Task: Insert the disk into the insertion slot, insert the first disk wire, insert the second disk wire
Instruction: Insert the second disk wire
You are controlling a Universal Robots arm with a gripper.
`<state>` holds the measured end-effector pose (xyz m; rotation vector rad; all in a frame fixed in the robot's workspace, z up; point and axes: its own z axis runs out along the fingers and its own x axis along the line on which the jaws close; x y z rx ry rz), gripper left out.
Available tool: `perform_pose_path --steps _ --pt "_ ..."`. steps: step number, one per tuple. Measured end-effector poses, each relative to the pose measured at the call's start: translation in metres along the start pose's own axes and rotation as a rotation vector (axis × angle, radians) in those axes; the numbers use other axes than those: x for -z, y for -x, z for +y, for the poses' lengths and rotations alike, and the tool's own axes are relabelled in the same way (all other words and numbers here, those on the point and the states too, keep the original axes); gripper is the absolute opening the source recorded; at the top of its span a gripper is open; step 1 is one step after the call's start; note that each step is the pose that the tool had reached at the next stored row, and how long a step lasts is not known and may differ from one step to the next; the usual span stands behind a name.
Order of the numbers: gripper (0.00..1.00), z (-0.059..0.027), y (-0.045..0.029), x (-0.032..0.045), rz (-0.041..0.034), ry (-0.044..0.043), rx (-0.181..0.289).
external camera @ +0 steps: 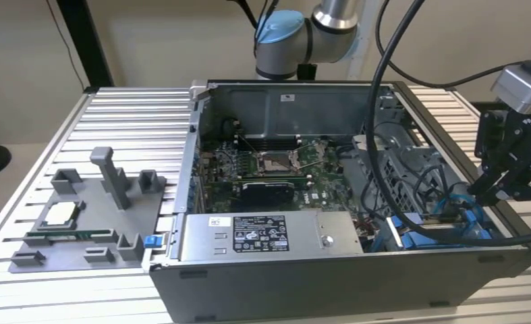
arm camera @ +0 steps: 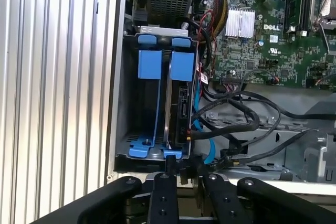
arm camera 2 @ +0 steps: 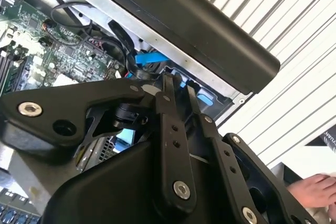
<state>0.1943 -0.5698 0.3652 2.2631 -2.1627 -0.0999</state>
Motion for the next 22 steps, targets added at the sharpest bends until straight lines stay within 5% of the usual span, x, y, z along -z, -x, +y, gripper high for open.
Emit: perform_pose_path --steps 2,3,15,22 --pt "1.00 0.0000 0.0000 -0.0002 -0.0023 -0.0001 0.000" --pt "0.00 -0.0001 0.0000 -0.0002 -0.0030 -0.0001 0.000" --pt "0.00 0.0017 0.0002 0.0084 -0.0071 -0.0003 0.000" --pt "0.00 0.0129 0.0008 0.0164 -0.0085 -0.0004 0.000"
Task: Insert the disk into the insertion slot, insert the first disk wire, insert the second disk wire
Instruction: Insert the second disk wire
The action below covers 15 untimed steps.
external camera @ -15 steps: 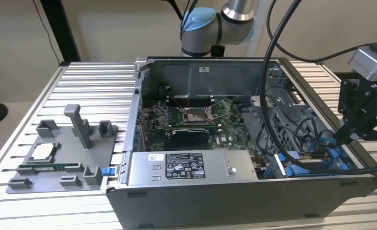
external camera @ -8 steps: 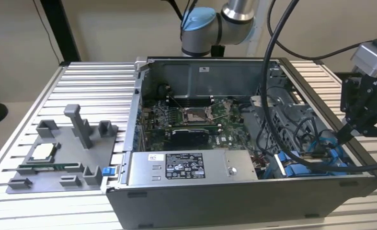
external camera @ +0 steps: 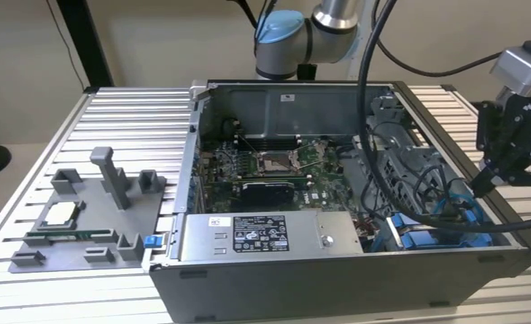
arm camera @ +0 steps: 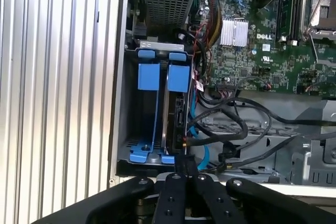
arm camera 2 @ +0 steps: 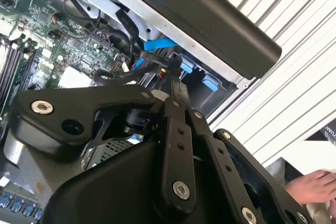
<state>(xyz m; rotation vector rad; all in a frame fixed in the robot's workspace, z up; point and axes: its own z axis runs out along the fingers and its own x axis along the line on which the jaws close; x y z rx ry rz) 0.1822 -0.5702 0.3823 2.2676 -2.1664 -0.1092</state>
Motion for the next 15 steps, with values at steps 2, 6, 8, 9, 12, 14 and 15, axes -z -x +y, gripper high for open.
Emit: perform_pose_path --steps 2,6,8,9,12,14,15 --pt "0.00 0.0055 0.0002 0.0019 -0.0011 -0.0001 0.000" --pt "0.00 0.0151 0.0007 0.0074 -0.0036 -0.0005 0.000" --pt "0.00 0.0161 0.0008 0.0077 -0.0038 -0.0005 0.000" --pt "0.00 0.0157 0.0008 0.0077 -0.0036 -0.0005 0.001" --pt "0.00 0.0086 0.0004 0.0068 -0.0034 -0.0004 0.000" --pt "0.00 -0.0006 0.0000 0.0067 -0.0035 -0.0004 0.000" --pt "0.00 -0.0049 -0.0002 0.0069 -0.0035 -0.0001 0.000"
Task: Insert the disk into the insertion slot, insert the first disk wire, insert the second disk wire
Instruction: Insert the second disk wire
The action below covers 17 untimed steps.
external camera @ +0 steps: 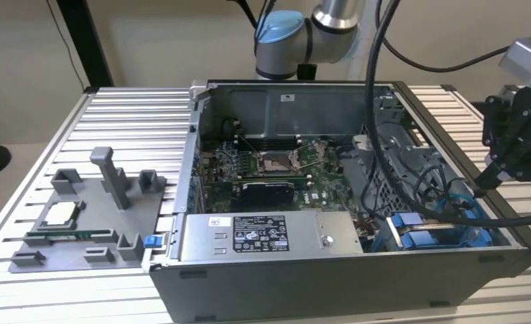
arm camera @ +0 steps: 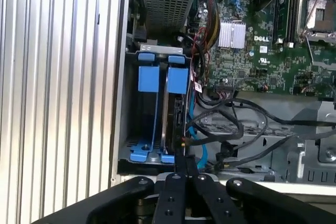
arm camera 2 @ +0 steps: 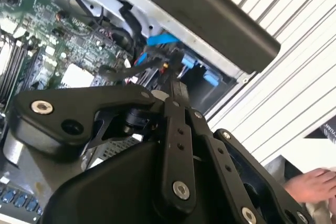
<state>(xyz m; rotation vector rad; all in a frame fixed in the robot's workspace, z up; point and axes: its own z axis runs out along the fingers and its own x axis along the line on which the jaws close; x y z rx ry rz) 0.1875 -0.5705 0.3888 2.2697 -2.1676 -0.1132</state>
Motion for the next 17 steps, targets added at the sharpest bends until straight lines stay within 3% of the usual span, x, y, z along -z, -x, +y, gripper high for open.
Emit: perform_pose_path --steps 5,6,11,17 --pt "0.00 -0.0221 -0.0010 0.0008 -0.0002 0.0025 0.000" --pt "1.00 -0.0249 -0.0012 0.0002 -0.0002 0.0027 0.000" --pt "1.00 -0.0287 -0.0018 -0.0081 -0.0001 0.0027 0.000" --pt "1.00 -0.0187 -0.0013 -0.0135 0.0000 0.0004 0.000"
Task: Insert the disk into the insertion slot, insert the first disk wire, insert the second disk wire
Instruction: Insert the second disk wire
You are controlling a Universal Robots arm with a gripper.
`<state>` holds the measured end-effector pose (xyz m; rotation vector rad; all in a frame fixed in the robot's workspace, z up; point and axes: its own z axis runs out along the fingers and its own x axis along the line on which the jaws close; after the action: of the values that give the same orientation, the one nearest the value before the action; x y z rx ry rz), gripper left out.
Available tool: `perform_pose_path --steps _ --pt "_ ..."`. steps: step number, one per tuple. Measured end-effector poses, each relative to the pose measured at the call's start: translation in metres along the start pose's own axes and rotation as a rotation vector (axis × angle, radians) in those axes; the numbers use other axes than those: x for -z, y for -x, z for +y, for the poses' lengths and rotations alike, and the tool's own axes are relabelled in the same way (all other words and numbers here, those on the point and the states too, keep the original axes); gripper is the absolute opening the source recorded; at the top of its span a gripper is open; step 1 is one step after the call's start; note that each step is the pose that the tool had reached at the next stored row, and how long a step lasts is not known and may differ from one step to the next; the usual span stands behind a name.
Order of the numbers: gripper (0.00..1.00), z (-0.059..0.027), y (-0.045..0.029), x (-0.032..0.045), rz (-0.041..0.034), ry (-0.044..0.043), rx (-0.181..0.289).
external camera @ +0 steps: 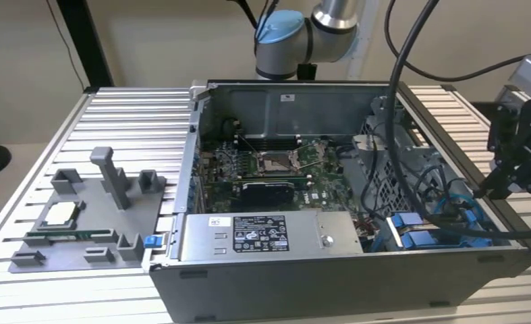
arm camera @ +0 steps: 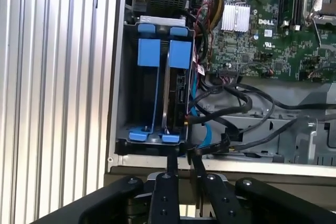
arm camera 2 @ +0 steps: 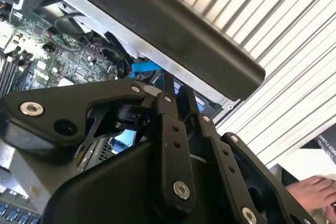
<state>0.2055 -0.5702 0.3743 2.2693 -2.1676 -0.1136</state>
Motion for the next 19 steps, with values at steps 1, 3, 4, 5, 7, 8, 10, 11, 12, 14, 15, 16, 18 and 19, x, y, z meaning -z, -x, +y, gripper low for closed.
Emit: perform_pose_path --steps 1,3,4,5,7,8,10,11,12,14,15,16,18,19 --pt "1.00 0.0015 0.0001 -0.0006 0.0002 -0.0012 0.000" --pt "1.00 0.0036 0.0005 -0.0019 0.0003 -0.0037 0.000" --pt "1.00 0.0044 0.0008 -0.0024 0.0004 -0.0051 0.000" --pt "1.00 0.0050 0.0010 -0.0028 0.0003 -0.0060 0.000" --pt "1.00 0.0055 0.0015 -0.0032 -0.0006 -0.0075 0.000" --pt "1.00 0.0056 0.0016 -0.0034 -0.0010 -0.0078 0.000" --pt "1.00 0.0057 0.0017 -0.0033 -0.0016 -0.0083 -0.001" --pt "1.00 0.0058 0.0018 -0.0034 -0.0025 -0.0084 -0.001" --pt "1.00 0.0058 0.0018 -0.0033 -0.0042 -0.0085 -0.001" --pt "1.00 0.0058 0.0018 -0.0035 -0.0111 -0.0088 -0.001" --pt "1.00 0.0058 0.0018 -0.0035 -0.0138 -0.0089 -0.001" --pt "1.00 0.0058 0.0018 -0.0036 -0.0158 -0.0090 -0.001" --pt "0.00 0.0057 0.0018 -0.0039 -0.0202 -0.0092 0.000" --pt "0.00 0.0057 0.0018 -0.0039 -0.0215 -0.0093 0.000"
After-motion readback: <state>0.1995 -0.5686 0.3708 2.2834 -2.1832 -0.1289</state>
